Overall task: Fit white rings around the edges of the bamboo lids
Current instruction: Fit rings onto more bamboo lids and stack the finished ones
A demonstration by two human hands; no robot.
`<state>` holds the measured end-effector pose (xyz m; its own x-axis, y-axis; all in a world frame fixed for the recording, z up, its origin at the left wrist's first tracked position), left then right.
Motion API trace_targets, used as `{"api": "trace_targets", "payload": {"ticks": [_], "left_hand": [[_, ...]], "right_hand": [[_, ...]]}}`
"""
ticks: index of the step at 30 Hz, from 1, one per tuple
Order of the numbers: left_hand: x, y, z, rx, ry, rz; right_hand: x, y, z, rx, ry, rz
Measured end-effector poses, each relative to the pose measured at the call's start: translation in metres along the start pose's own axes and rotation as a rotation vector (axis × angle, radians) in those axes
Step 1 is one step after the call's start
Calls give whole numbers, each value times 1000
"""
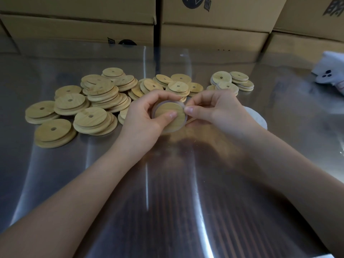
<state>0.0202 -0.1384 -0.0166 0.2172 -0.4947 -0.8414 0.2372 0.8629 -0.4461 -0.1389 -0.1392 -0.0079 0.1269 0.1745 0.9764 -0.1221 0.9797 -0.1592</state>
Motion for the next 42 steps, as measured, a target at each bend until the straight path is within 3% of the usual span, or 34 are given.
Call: {"api": "trace_targets", "payload": {"ticks": [12, 23, 28, 42], "left_hand": [[6, -1, 0, -9, 214, 109], [19, -1, -11, 167, 489, 261], [21, -2, -11, 165, 601, 309], [19, 1, -8, 39, 399, 287]], "right_hand": [[-6, -3, 0, 42, -160, -40], [-9, 0, -6, 134, -389, -138], [-7, 0, -10, 201, -469, -157], [-17, -4, -7, 146, -360, -180]]}}
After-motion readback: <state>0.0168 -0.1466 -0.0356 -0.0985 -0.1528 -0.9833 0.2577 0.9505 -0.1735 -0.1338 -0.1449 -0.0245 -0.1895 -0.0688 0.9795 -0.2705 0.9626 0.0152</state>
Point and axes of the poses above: each hand's wrist, its own y-axis away from the middle knuckle, its own z-axis out of the back of the hand, x = y × z, the point moved 6 cm from there along -y, towards the middle knuckle, and after that the axes turned 8 degrees about -y, right-handed, at the moved point
